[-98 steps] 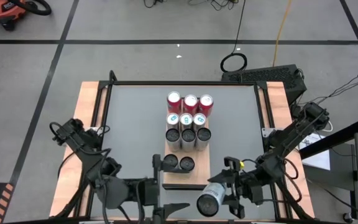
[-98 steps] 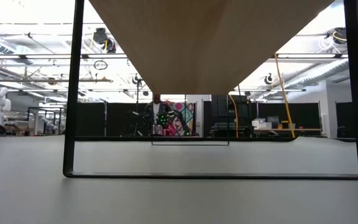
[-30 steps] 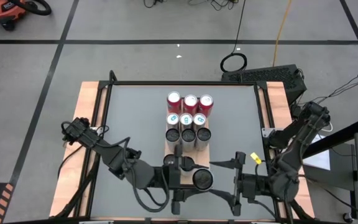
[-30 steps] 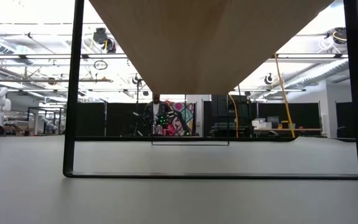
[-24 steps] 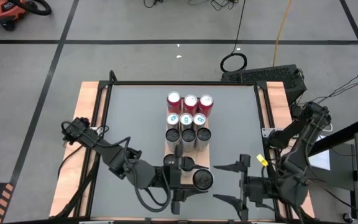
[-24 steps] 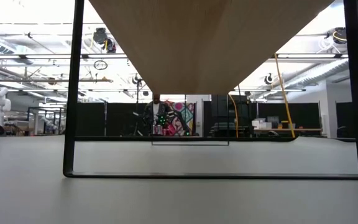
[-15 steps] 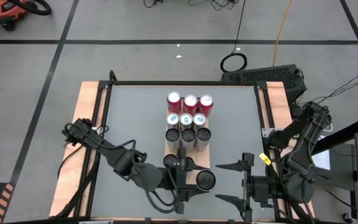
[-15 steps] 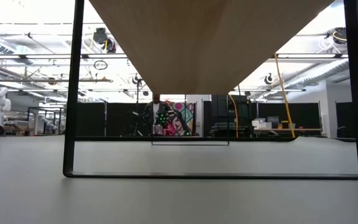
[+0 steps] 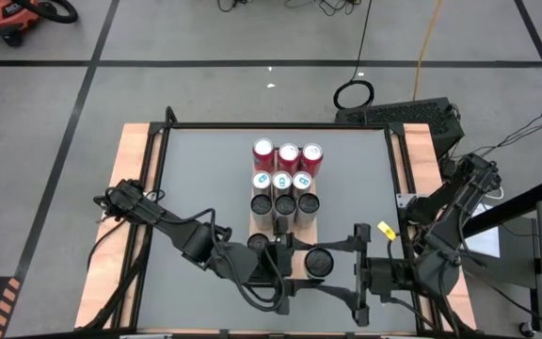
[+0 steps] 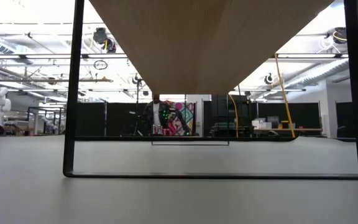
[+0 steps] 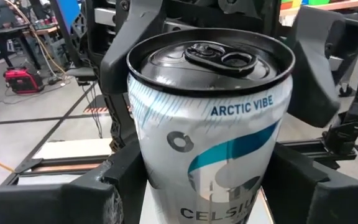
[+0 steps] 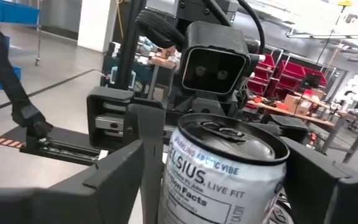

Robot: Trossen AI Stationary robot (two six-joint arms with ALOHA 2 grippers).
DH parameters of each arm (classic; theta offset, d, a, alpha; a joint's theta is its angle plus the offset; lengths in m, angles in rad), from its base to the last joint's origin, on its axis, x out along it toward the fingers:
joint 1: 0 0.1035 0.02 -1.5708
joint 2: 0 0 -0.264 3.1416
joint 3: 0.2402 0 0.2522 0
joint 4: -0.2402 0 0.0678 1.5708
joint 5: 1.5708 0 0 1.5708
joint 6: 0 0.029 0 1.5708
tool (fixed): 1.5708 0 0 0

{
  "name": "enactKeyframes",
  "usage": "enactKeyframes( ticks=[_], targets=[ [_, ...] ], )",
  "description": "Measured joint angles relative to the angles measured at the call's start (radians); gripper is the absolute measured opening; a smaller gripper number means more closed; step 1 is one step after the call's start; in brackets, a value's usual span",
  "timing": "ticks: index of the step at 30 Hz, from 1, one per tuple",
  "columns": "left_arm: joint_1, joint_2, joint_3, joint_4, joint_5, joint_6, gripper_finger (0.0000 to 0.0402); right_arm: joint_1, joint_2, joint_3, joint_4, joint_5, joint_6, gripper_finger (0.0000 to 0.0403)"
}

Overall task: Place canned beverage on shelf
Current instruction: Put the white soda can on the shelf aligned with the other white soda can

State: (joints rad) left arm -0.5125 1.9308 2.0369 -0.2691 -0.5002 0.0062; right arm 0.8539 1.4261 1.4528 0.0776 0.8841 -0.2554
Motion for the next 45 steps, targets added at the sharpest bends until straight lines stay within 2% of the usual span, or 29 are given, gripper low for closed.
enactKeyframes(
  ticks=[5,14,26,37,40,45],
  targets=[
    [-0.002,0.000,0.000,-0.002,0.003,0.000,0.0245,-0.016,0.000,0.000,-0.002,-0.050,0.022,0.0264],
    [0.000,0.000,0.000,-0.010,-0.002,0.000,0.0245,-0.039,0.000,0.001,-0.047,-0.052,0.061,0.0219],
    [0.000,0.000,0.000,-0.014,-0.007,0.005,0.0245,-0.040,0.000,0.001,-0.051,-0.049,0.024,0.0194],
    [-0.001,0.000,0.000,-0.031,-0.007,0.028,0.0246,-0.040,0.000,0.001,-0.065,-0.047,0.010,0.0191],
    [-0.005,0.000,0.000,-0.044,-0.007,0.029,0.0266,-0.038,0.001,0.001,-0.068,-0.050,0.008,0.0190],
    [-0.007,-0.002,0.002,-0.046,0.000,0.031,0.0337,-0.029,0.004,-0.004,-0.091,-0.055,0.003,0.0190]
  ],
)
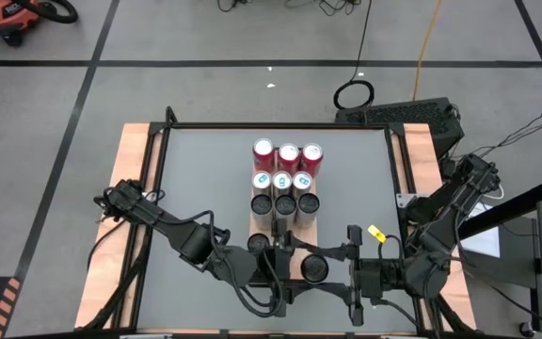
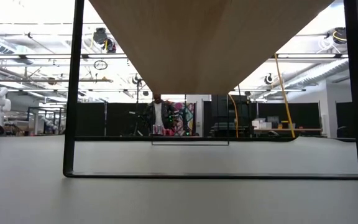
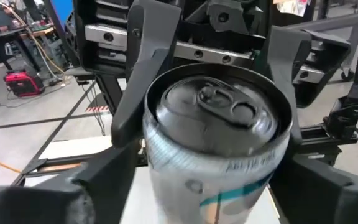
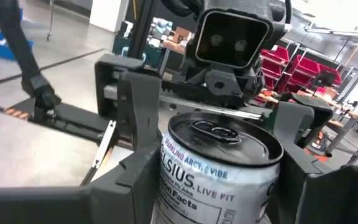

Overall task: Place canned beverage on shelf
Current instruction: Put the white soda can on the shelf aligned with the other white soda can

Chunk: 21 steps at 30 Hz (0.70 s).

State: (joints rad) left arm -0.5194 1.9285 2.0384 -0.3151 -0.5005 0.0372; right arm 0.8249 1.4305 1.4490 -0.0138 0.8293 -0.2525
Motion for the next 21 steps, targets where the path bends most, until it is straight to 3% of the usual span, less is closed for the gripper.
enactKeyframes(
  ticks=[6,14,21],
  targets=[
    [-0.007,0.000,0.000,-0.005,-0.001,0.003,0.0392,0.014,-0.006,0.000,-0.050,0.004,0.031,0.0189],
    [-0.046,-0.029,0.000,-0.030,-0.010,0.018,0.0398,0.034,-0.006,0.000,-0.088,0.004,0.063,0.0189],
    [-0.081,-0.061,0.000,-0.065,-0.093,0.022,0.0398,0.034,-0.009,-0.018,-0.105,0.041,0.095,0.0189]
  ],
)
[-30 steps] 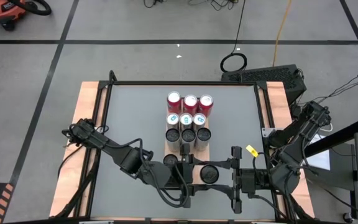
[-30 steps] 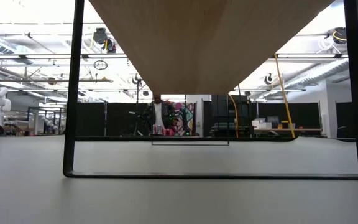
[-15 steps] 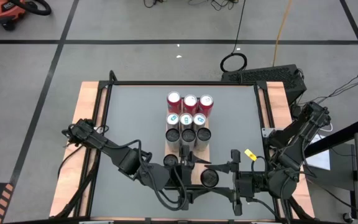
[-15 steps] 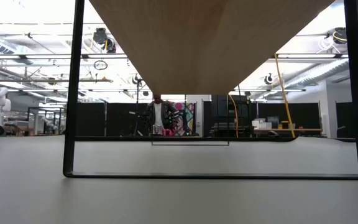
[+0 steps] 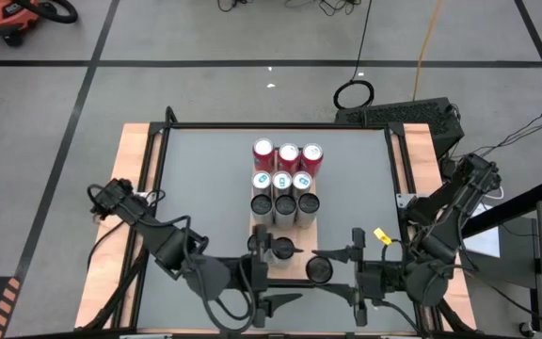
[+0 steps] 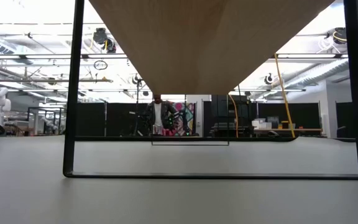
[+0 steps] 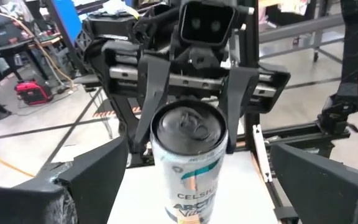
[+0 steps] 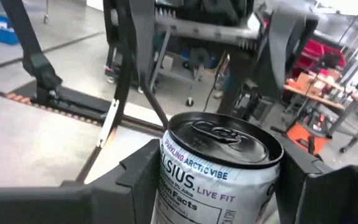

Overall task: Place canned beverage on shelf
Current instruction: Put the white soda can on the shelf aligned with the other white soda can

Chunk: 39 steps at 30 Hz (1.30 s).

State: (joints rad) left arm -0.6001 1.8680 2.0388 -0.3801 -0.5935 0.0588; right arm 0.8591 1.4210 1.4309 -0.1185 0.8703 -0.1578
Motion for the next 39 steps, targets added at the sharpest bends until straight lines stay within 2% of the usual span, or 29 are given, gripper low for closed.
enactKeyframes(
  ticks=[4,8,20,33,39],
  targets=[
    [-0.013,-0.003,0.000,-0.024,-0.031,0.000,0.0398,-0.009,0.000,-0.027,-0.006,0.002,0.031,0.0189],
    [-0.018,-0.005,0.000,-0.025,-0.047,0.000,0.0398,-0.009,-0.001,-0.028,-0.005,0.049,0.038,0.0181],
    [-0.025,-0.038,-0.002,-0.089,-0.066,-0.001,0.0398,-0.019,-0.002,-0.048,-0.105,0.049,0.167,0.0168],
    [-0.057,-0.082,-0.002,-0.198,-0.073,-0.037,0.0398,-0.022,-0.004,-0.133,-0.063,0.129,0.212,0.0167],
    [-0.063,-0.102,-0.002,-0.269,-0.116,-0.054,0.0398,-0.019,-0.006,-0.209,0.061,0.126,0.185,0.0167]
  ],
)
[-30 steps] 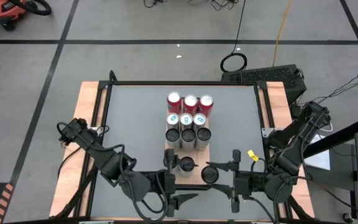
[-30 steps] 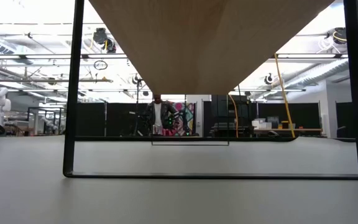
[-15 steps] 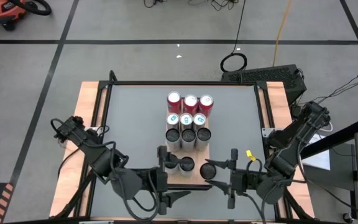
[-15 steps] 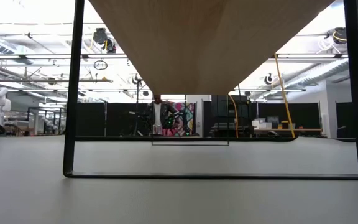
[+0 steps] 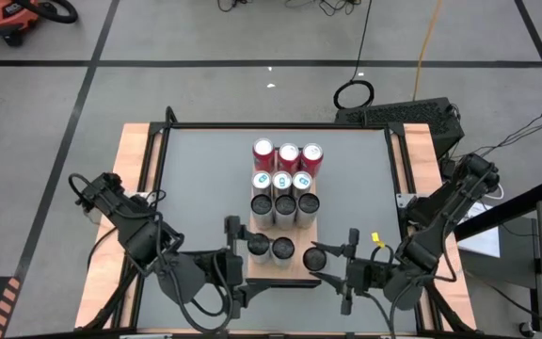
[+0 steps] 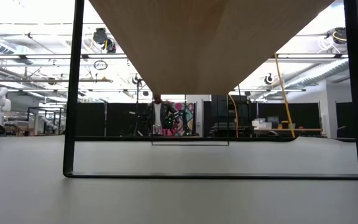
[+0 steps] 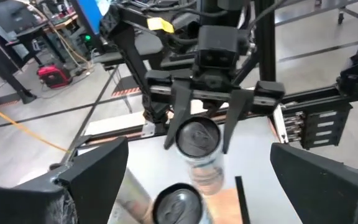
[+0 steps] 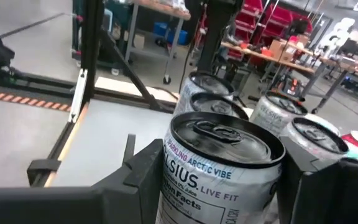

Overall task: Place canned beverage on shelf
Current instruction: Put the white soda can on the shelf aligned with the other white soda can

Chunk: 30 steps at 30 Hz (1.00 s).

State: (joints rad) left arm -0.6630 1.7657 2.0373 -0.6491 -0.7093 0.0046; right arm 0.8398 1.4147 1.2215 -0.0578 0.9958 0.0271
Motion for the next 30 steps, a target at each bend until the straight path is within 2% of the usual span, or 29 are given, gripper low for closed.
enactKeyframes(
  ticks=[6,11,18,23,30],
  targets=[
    [0.008,-0.037,0.000,-0.027,-0.011,0.001,0.0398,-0.002,-0.003,-0.015,0.150,-0.001,-0.105,0.0167],
    [0.009,-0.050,0.000,-0.050,-0.033,0.001,0.0398,-0.009,-0.003,-0.027,0.186,-0.004,-0.120,0.0167],
    [0.007,-0.049,0.000,-0.066,-0.033,0.000,0.0398,-0.018,-0.003,-0.179,0.518,-0.007,-0.228,0.0167],
    [0.014,-0.049,0.000,-0.078,-0.033,-0.006,0.0398,-0.027,-0.003,-0.263,0.711,-0.059,-0.292,0.0171],
    [0.011,-0.048,-0.005,-0.157,-0.031,-0.097,0.0398,-0.057,-0.002,-0.293,0.721,-0.093,-0.291,0.0173]
  ],
)
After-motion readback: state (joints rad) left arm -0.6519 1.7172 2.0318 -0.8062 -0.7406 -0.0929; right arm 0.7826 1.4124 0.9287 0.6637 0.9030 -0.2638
